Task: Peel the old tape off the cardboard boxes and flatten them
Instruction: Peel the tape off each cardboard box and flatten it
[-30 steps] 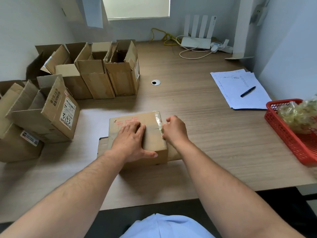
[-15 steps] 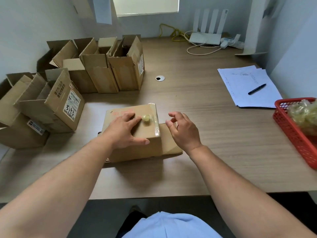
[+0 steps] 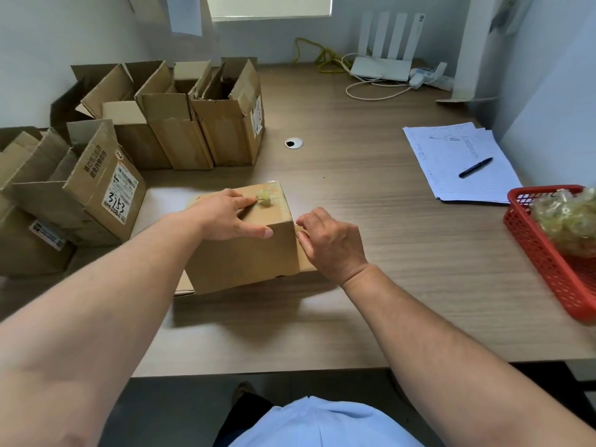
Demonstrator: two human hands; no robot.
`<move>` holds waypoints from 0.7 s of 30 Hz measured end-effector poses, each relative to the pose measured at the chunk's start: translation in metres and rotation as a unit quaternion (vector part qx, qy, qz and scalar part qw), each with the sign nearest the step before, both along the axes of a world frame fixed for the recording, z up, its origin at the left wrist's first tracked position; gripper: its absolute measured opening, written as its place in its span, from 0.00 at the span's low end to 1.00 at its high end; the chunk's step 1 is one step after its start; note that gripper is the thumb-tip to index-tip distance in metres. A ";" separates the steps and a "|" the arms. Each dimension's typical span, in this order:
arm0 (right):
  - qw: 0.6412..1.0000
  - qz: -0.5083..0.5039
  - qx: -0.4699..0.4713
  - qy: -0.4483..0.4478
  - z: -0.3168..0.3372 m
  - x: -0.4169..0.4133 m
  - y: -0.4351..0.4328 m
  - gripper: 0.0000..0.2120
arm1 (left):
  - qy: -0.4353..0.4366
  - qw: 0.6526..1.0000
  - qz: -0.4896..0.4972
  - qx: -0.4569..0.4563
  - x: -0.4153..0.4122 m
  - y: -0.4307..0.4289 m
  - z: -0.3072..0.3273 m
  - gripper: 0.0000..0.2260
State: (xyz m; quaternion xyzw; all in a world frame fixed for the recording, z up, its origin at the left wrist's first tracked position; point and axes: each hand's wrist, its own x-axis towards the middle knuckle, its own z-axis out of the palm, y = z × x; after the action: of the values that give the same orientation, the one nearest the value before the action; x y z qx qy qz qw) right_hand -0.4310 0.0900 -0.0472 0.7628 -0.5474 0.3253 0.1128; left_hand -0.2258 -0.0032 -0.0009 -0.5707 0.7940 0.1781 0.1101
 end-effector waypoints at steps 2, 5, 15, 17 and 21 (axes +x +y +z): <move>1.000 0.007 -0.011 0.015 0.001 0.000 -0.003 0.04 | 0.001 1.000 0.004 0.000 -0.001 0.000 0.000 0.57; 1.000 0.013 -0.022 0.012 0.003 -0.001 -0.004 0.04 | 0.006 1.000 0.008 0.002 0.000 0.000 0.000 0.57; 0.996 -0.003 0.055 -0.076 0.005 -0.001 -0.003 0.06 | 0.027 0.999 0.017 -0.029 0.002 0.014 -0.015 0.57; 0.993 -0.015 0.073 -0.091 0.004 0.000 -0.003 0.06 | 0.021 0.999 0.017 -0.034 0.002 0.015 -0.017 0.57; 0.986 -0.035 0.109 -0.124 0.002 0.002 -0.004 0.05 | 0.028 0.999 0.024 -0.037 0.000 0.015 -0.018 0.57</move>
State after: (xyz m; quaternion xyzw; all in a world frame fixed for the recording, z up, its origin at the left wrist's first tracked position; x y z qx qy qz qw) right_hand -0.4293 0.0863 -0.0455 0.7045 -0.6158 0.3515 -0.0289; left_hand -0.2256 0.0119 -0.0191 -0.5883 0.7888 0.1666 0.0625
